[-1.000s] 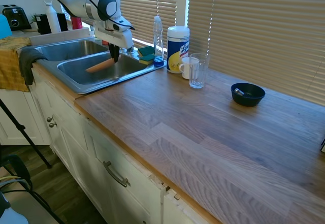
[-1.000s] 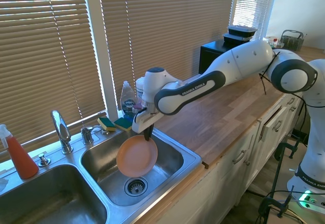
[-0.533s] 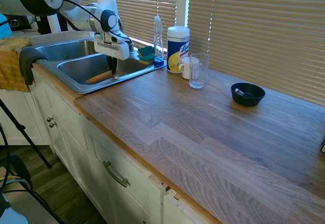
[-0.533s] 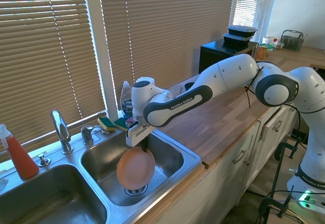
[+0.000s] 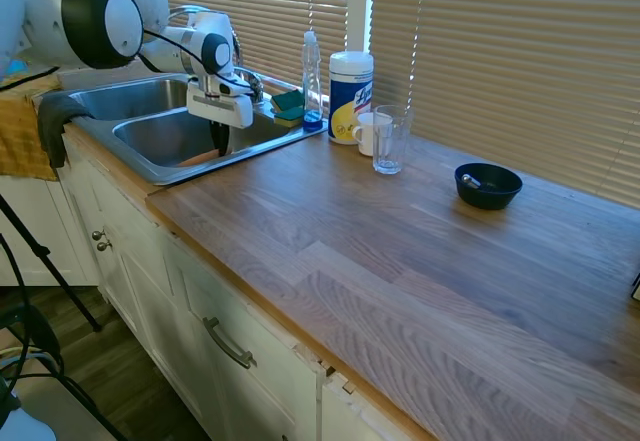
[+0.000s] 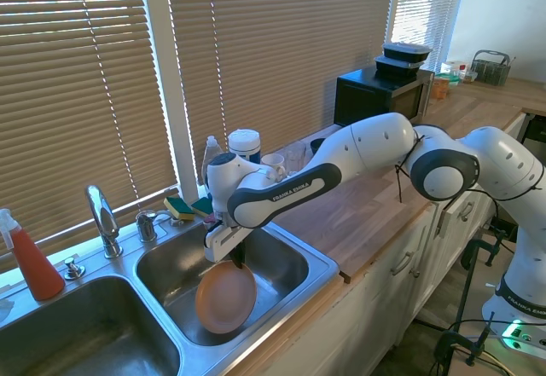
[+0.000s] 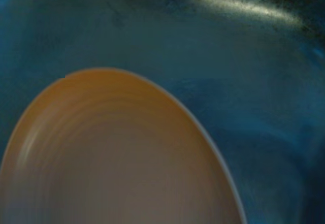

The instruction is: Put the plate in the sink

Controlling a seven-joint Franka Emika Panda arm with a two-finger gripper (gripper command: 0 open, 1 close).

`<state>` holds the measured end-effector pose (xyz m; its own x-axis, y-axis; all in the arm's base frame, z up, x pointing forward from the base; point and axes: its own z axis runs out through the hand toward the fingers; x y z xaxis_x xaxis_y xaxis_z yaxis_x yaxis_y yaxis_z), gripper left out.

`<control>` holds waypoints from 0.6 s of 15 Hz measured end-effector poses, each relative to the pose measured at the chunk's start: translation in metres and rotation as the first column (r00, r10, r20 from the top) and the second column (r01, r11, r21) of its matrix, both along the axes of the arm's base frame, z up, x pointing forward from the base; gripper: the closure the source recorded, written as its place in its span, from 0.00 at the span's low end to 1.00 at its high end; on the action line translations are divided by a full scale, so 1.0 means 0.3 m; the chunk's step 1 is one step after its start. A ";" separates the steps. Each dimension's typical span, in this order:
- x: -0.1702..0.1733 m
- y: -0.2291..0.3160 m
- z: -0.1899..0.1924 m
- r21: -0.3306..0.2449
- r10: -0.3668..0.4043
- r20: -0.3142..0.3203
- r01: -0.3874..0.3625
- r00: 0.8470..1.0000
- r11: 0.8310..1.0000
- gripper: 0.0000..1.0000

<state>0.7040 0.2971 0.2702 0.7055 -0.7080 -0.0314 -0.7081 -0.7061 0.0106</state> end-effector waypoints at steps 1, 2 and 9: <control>0.007 0.005 0.004 0.001 0.000 0.001 0.000 1.000 1.000 0.00; 0.009 0.011 0.008 0.000 0.002 -0.002 -0.002 1.000 1.000 0.00; 0.014 0.041 0.020 0.004 -0.001 0.007 0.001 1.000 1.000 0.00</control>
<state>0.7082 0.3094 0.2763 0.7054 -0.7082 -0.0295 -0.7085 -0.7057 0.0029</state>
